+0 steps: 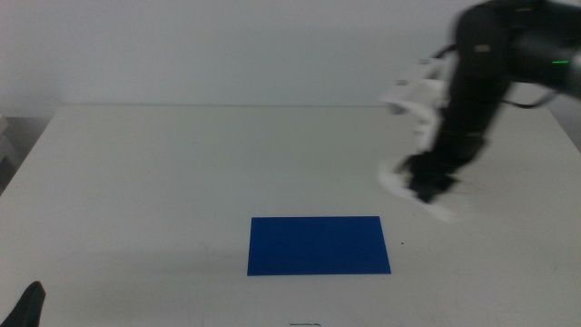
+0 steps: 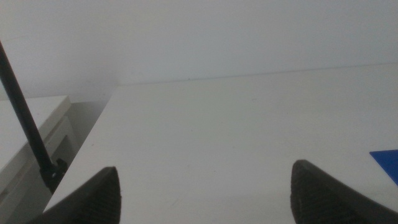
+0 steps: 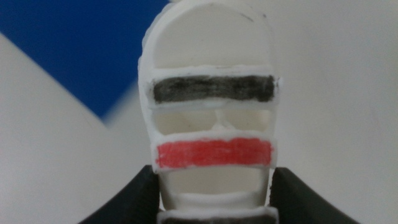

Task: Use one arm to grab the shoe from the table and place it on the mat.

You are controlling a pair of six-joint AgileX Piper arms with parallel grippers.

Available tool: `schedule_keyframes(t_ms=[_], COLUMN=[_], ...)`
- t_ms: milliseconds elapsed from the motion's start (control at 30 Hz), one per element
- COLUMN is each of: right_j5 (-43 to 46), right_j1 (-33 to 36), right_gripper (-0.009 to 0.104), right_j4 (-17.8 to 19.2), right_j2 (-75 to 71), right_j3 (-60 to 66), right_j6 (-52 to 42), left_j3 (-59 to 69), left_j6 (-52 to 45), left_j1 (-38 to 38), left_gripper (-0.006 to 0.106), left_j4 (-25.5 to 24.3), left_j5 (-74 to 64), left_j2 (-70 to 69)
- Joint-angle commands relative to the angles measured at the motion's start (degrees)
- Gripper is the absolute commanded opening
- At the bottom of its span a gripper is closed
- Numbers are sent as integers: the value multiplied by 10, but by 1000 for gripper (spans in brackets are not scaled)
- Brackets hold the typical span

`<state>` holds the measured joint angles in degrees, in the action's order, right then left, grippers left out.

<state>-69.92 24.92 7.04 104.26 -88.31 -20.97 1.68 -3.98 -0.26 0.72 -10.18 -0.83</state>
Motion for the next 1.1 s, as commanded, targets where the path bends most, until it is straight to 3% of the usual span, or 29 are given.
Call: schedule_keyframes(t_ms=[0,233,567,667,733,900,1067], right_j5=[-35,-46,-46,-46,-46,-44,-44], right_j1=[41,132,155,155,155,154,153], right_gripper=[-1,-1,-1,-1,-1,-1,-1], right_j4=[3,-1,2,18,18,-25,-31], right_j2=[17,124,155,158,158,158,163], right_j3=[-67,-198,-209,-209,-208,-207,-203], right_j6=[20,69,87,18,-82,-297,-297], left_j3=[-2,-2,-2,-2,-2,-2,-2], left_j6=[8,8,8,8,8,8,8], left_j1=[-2,-2,-2,-2,-2,-2,-2], left_gripper=[94,94,94,94,94,94,94], left_j4=[5,5,5,5,5,5,5], left_j5=[48,48,48,48,48,48,48], left_j2=[-11,-11,-11,-11,-11,-11,-11])
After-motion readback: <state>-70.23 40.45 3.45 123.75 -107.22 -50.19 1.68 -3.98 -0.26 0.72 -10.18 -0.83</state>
